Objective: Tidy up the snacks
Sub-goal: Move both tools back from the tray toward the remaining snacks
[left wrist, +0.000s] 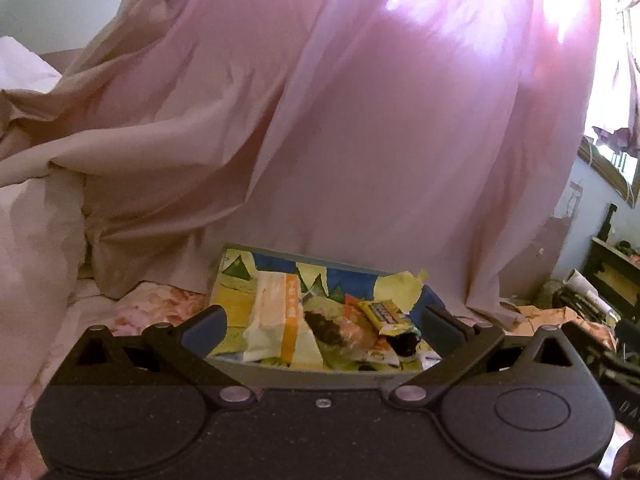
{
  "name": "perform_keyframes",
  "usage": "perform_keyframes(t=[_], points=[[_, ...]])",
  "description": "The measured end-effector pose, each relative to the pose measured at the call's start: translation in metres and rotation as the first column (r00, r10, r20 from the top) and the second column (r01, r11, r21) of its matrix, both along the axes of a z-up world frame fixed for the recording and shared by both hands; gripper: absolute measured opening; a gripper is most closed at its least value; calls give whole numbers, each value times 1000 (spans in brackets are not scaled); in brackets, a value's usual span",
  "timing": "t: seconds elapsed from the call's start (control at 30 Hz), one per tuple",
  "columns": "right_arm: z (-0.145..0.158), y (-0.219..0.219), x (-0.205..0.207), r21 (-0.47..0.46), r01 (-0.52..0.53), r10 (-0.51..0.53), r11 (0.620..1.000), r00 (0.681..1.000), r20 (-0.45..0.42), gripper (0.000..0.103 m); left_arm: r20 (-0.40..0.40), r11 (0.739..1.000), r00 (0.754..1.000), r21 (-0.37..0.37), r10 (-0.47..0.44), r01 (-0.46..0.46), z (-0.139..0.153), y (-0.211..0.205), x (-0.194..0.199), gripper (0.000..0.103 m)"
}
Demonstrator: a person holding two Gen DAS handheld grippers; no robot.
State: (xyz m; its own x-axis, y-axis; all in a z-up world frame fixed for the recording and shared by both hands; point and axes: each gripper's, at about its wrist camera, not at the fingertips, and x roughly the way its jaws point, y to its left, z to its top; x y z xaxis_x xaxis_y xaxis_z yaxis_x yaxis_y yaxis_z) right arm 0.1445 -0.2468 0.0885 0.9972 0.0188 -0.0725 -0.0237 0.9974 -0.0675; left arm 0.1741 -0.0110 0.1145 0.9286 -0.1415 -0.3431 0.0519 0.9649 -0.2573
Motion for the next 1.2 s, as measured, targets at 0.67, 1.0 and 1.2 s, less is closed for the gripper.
perform_keyframes(t=[0.67, 1.0, 1.2], points=[[-45, 9, -80, 20, 9, -7, 1000, 997, -77, 103, -25, 996, 999, 82, -27, 29, -41, 10, -85, 102], [-64, 22, -100, 27, -23, 27, 999, 983, -180, 103, -68, 992, 997, 114, -44, 52, -67, 18, -106, 102], [-76, 29, -98, 2, -55, 54, 999, 968, -245, 103, -120, 989, 992, 139, -38, 55, -82, 22, -107, 102]])
